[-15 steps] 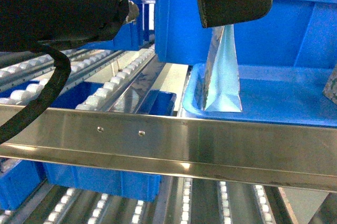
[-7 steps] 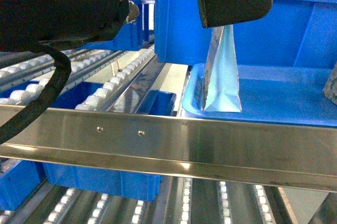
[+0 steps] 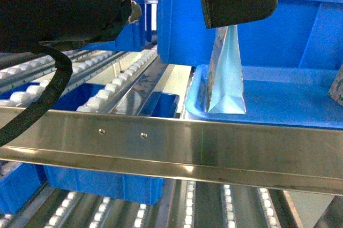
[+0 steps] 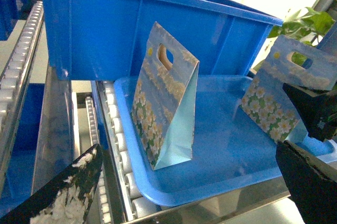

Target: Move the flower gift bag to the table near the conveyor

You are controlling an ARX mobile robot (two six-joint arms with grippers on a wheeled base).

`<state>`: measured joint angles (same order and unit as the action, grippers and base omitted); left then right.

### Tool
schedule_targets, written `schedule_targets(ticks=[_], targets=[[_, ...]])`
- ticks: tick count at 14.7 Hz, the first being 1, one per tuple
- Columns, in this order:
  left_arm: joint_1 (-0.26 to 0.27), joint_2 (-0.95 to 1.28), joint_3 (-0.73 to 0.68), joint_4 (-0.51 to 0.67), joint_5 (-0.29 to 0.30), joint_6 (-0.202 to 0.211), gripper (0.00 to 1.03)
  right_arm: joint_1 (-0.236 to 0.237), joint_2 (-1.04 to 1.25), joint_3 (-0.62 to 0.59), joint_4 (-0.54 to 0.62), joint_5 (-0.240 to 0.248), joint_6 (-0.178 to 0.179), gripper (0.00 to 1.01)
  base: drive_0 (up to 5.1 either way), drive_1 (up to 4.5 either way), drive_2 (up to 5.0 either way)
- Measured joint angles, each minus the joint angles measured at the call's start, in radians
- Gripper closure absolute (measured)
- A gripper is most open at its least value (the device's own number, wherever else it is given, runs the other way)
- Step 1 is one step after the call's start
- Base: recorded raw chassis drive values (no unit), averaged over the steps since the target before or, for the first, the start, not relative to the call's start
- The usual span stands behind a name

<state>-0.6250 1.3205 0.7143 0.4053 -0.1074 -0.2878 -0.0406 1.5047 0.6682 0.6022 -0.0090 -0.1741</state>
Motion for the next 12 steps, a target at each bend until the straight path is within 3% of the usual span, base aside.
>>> schedule_targets(ticks=[4,12], targets=[[0.0,0.0,0.0,0.0,-0.001,0.0,0.05,0.0,-0.014,-0.006,0.012,-0.033,0.005,0.03,0.0,0.0,0.0],[0.0,0.0,0.0,0.0,0.0,0.0,0.05,-0.005,-0.027,-0.007,0.016,-0.036,0.005,0.03,0.0,0.0,0.0]])
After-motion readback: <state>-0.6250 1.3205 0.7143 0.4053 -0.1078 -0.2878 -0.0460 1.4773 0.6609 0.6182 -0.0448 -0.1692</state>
